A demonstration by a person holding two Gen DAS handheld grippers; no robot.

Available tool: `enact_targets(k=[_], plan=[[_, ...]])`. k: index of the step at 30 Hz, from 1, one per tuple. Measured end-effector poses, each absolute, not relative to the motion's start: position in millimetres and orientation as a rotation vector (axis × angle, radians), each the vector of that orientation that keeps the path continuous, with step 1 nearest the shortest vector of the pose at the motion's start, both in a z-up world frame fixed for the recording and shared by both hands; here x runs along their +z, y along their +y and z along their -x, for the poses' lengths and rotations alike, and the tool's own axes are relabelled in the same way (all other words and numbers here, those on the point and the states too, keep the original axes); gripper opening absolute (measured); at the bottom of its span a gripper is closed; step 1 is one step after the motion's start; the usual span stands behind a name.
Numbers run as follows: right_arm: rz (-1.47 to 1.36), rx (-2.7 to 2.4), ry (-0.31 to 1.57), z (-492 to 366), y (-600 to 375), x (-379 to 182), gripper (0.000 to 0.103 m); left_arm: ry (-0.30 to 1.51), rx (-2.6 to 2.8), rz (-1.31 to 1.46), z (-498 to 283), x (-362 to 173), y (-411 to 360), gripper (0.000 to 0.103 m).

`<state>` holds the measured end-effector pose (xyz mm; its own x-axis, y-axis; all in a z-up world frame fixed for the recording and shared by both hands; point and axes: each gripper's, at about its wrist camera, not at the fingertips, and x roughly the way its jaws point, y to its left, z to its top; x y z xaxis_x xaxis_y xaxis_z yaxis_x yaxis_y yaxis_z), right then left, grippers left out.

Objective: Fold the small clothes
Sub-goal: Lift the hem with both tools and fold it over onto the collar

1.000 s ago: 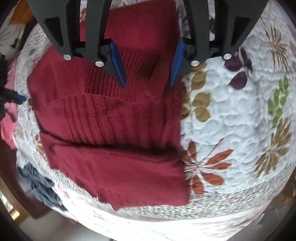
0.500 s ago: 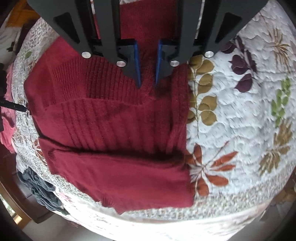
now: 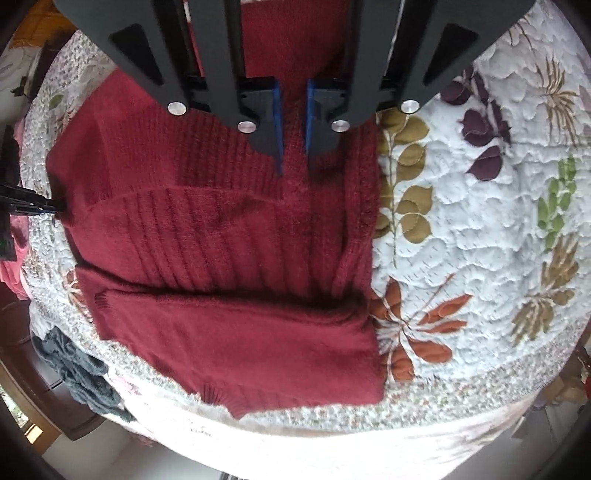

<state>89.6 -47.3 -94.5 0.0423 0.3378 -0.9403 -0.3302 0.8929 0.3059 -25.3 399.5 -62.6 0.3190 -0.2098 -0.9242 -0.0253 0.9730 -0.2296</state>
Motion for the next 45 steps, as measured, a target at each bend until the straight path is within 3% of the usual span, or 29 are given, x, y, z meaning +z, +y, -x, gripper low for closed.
enact_targets(k=[11,24,34,45], plan=[[-0.197,0.510,1.313,-86,-79,-21,0.005,1.041,-0.090,0.257,45,10,406,0.007],[-0.250,0.510,1.094,-171,-75,39,0.005,0.809,-0.138,0.418,-45,61,425,0.007],[-0.191,0.457,1.046,-271,-63,38,0.005,0.739,-0.105,0.419,-145,52,446,0.007],[-0.129,0.360,1.194,-335,-49,-47,0.005,0.913,-0.029,0.327,-221,-29,435,0.007]])
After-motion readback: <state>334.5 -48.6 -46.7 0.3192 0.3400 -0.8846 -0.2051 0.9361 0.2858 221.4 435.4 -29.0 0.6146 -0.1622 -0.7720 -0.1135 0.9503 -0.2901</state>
